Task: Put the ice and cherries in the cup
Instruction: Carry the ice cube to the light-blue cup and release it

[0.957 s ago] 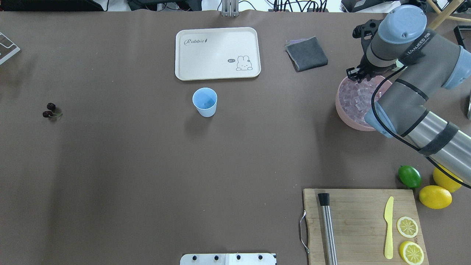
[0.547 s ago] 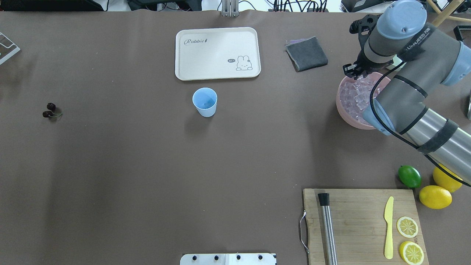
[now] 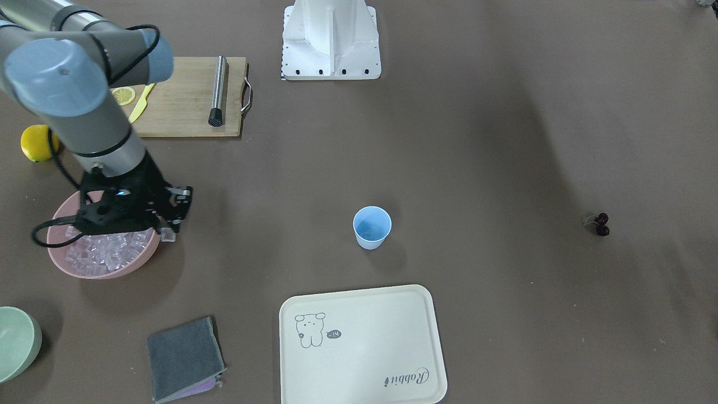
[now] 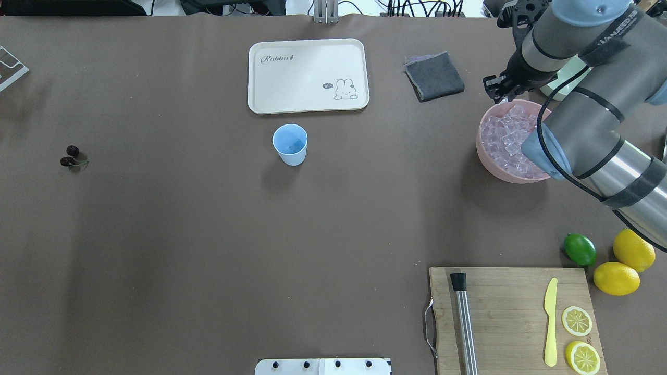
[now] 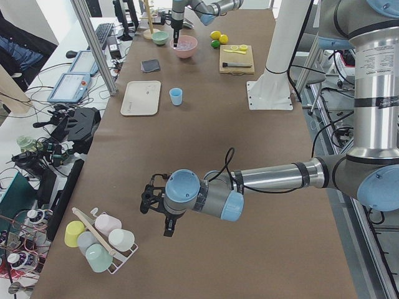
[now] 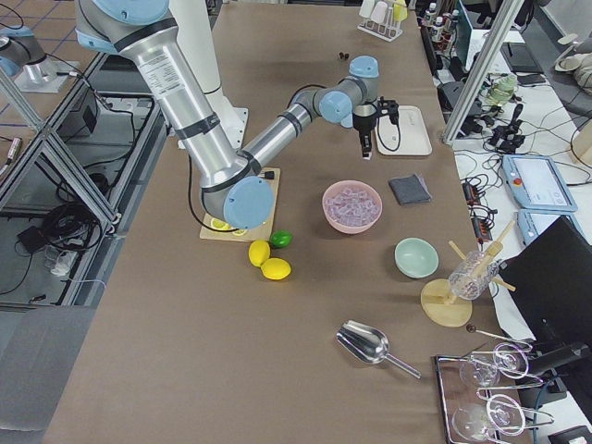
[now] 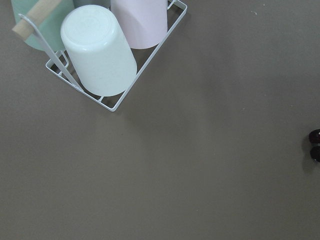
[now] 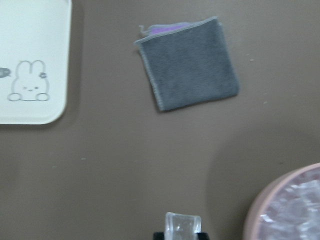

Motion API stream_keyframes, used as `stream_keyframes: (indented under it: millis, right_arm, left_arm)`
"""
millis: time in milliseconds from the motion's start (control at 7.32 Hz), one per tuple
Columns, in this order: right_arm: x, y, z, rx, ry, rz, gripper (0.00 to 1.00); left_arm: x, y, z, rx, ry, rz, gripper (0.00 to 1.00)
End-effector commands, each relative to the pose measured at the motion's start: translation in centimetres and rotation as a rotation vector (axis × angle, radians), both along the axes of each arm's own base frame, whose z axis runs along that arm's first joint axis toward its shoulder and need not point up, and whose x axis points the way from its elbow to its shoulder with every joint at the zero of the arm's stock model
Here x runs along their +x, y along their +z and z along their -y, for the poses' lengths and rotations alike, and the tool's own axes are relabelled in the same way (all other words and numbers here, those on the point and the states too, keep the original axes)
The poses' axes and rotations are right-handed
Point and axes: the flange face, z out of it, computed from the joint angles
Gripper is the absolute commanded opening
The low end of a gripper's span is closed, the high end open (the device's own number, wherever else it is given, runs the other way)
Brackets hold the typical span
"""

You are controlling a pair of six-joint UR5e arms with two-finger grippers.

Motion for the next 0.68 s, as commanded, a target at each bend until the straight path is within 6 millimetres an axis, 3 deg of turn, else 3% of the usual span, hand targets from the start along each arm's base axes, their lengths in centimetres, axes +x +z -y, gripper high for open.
stream_keyframes:
  millis: [0, 137, 273, 410, 547]
  right_arm:
    - [-11.0, -10.6, -2.6, -0.069, 0.067, 0.083, 0.28]
    - [-15.5, -14.1, -3.6, -0.1, 0.094, 0.096, 0.28]
    - [-19.1, -16.4, -4.5, -0.09, 0.102, 0.127, 0.28]
    - [-21.7, -16.4, -5.3, -0.084, 0.108, 0.184, 0.28]
    - [-23.0, -16.1, -6.2, -0.066, 0.111, 0.193, 0.29]
  left_arm:
    - [0.0, -0.3, 0.4, 0.007, 0.0, 0.0, 0.98]
    - [-0.1, -0.3, 0.3, 0.007, -0.001, 0.0, 0.98]
    - [0.0, -0.3, 0.4, 0.007, 0.0, 0.0, 0.98]
    - [0.0, -0.4, 0.3, 0.006, -0.001, 0.0, 0.98]
    - [0.0, -0.2, 0.3, 0.004, 0.0, 0.0, 0.98]
